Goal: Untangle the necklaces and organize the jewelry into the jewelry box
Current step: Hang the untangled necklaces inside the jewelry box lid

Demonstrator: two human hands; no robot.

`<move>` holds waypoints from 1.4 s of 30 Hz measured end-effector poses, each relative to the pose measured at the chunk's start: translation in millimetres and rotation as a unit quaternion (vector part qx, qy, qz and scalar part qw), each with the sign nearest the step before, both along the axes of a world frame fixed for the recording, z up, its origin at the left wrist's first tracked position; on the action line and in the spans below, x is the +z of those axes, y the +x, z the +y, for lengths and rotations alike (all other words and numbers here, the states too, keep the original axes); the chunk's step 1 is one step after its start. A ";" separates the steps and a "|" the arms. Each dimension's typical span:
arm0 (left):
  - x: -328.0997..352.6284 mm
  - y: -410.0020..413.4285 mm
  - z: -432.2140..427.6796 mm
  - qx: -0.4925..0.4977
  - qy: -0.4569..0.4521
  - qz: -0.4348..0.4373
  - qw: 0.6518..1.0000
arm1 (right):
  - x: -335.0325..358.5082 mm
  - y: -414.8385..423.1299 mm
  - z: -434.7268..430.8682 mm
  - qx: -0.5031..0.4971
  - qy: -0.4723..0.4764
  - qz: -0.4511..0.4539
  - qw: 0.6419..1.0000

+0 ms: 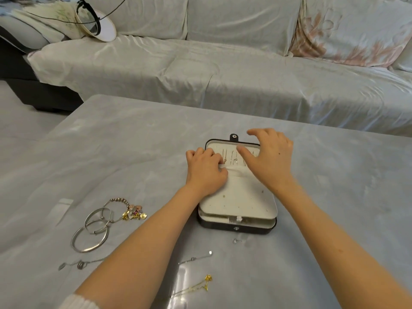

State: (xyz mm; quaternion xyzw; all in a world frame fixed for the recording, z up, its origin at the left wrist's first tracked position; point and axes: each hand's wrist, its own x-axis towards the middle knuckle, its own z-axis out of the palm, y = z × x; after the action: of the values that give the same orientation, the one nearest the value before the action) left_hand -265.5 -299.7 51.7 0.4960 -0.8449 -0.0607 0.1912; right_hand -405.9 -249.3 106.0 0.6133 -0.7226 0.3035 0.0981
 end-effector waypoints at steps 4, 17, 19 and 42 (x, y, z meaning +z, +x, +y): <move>12.6 0.6 -6.0 -0.017 0.065 -0.031 0.997 | -2.1 23.3 55.5 0.051 -0.019 -0.041 0.998; 52.1 194.9 95.5 0.074 0.218 0.027 0.973 | -43.0 115.5 155.6 0.116 0.168 -0.229 0.952; 43.9 227.0 118.5 0.111 0.239 -0.006 0.965 | -47.5 126.2 156.4 0.125 0.177 -0.218 0.952; 47.6 227.2 171.5 0.134 0.210 -0.014 0.969 | -32.4 150.0 155.1 0.208 0.143 -0.191 0.949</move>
State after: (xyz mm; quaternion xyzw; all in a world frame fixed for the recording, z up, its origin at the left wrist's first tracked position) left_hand -38.4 -128.1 99.3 0.6343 -0.7419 -0.2031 0.0775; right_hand -256.0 -94.3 73.6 0.6879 -0.6203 0.3222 -0.1956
